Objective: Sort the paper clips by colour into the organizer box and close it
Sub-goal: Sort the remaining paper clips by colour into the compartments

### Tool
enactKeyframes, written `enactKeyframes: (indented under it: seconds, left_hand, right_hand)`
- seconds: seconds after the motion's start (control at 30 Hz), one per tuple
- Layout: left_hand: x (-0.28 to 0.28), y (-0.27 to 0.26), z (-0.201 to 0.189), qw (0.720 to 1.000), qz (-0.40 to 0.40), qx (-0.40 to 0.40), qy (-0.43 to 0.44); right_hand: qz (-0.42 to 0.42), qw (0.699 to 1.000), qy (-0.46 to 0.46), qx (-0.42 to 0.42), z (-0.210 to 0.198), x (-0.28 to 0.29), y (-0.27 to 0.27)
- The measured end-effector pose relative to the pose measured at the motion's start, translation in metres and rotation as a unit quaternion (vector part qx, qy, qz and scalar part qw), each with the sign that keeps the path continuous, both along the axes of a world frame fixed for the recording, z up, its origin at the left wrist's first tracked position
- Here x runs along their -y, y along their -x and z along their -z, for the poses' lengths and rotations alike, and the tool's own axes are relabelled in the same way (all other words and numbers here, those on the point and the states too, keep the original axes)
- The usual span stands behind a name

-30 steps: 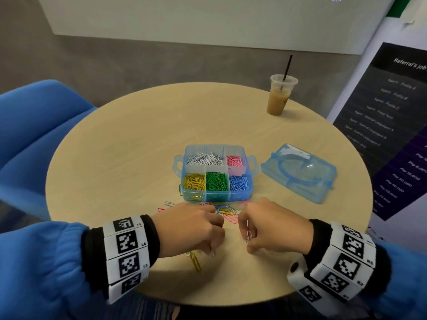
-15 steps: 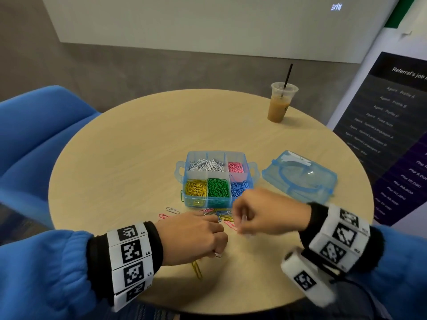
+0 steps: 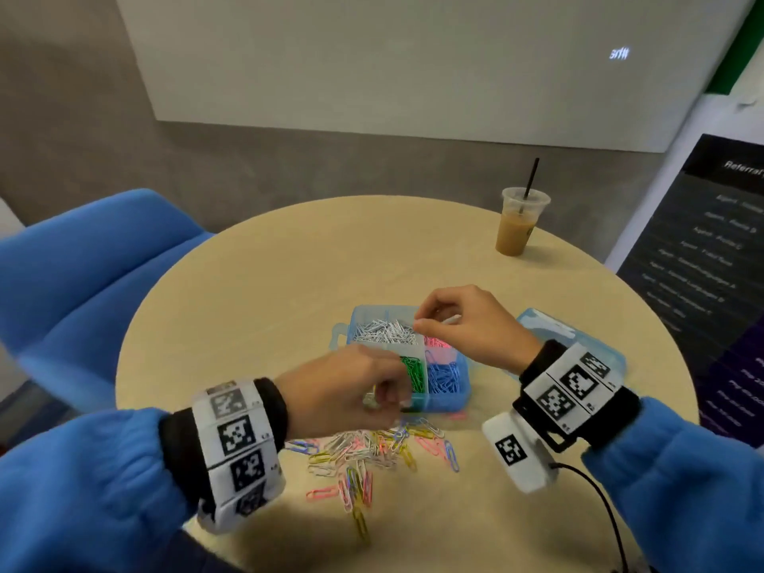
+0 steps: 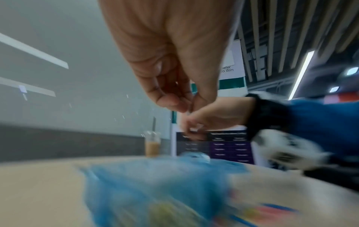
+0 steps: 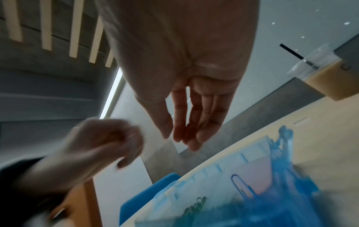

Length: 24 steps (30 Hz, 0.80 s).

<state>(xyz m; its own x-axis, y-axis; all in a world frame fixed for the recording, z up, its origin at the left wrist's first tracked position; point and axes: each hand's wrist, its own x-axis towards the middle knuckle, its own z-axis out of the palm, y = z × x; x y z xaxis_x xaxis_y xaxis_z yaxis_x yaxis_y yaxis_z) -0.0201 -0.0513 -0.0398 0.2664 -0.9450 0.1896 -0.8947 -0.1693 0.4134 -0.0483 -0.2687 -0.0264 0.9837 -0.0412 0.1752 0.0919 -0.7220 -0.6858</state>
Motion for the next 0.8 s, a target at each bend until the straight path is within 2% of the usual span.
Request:
enactKeyframes:
  seconds: [0.07, 0.13, 0.23, 0.37, 0.43, 0.47, 0.53, 0.6, 0.7, 0.8]
  left_hand:
    - [0.007, -0.025, -0.018, 0.994, -0.082, 0.011, 0.070]
    - [0.015, -0.049, -0.028, 0.985, -0.159, 0.022, 0.069]
    - [0.020, -0.068, -0.027, 0.974, -0.225, 0.020, -0.025]
    - [0.008, -0.059, -0.021, 0.967, -0.249, 0.027, -0.042]
    - [-0.010, -0.057, -0.014, 0.956, -0.268, 0.045, -0.114]
    - [-0.020, -0.056, -0.009, 0.944, -0.275, 0.043, -0.180]
    - [-0.040, -0.056, 0.004, 0.912, -0.256, 0.038, -0.317]
    - [-0.053, -0.050, 0.019, 0.904, -0.198, 0.059, -0.375]
    - [-0.057, -0.033, 0.039, 0.923, -0.103, 0.062, -0.366]
    - [-0.063, -0.019, 0.048, 0.938, -0.078, 0.054, -0.332]
  right_hand:
    - [-0.016, 1.000, 0.013, -0.001, -0.001, -0.002, 0.013]
    - [-0.035, 0.999, 0.027, -0.001, 0.000, -0.006, 0.023]
    - [-0.097, 0.992, 0.073, -0.023, 0.004, -0.014, 0.038]
    - [-0.199, 0.963, 0.143, -0.110, 0.017, -0.024, 0.059]
    - [-0.225, 0.948, 0.185, -0.130, 0.025, -0.030, 0.063]
    - [-0.234, 0.942, 0.198, -0.136, 0.028, -0.032, 0.063]
    - [-0.246, 0.935, 0.209, -0.149, 0.034, -0.034, 0.062]
    - [-0.256, 0.925, 0.227, -0.163, 0.039, -0.037, 0.060]
    - [-0.255, 0.913, 0.263, -0.177, 0.041, -0.041, 0.060]
    - [-0.261, 0.910, 0.273, -0.173, 0.037, -0.042, 0.067]
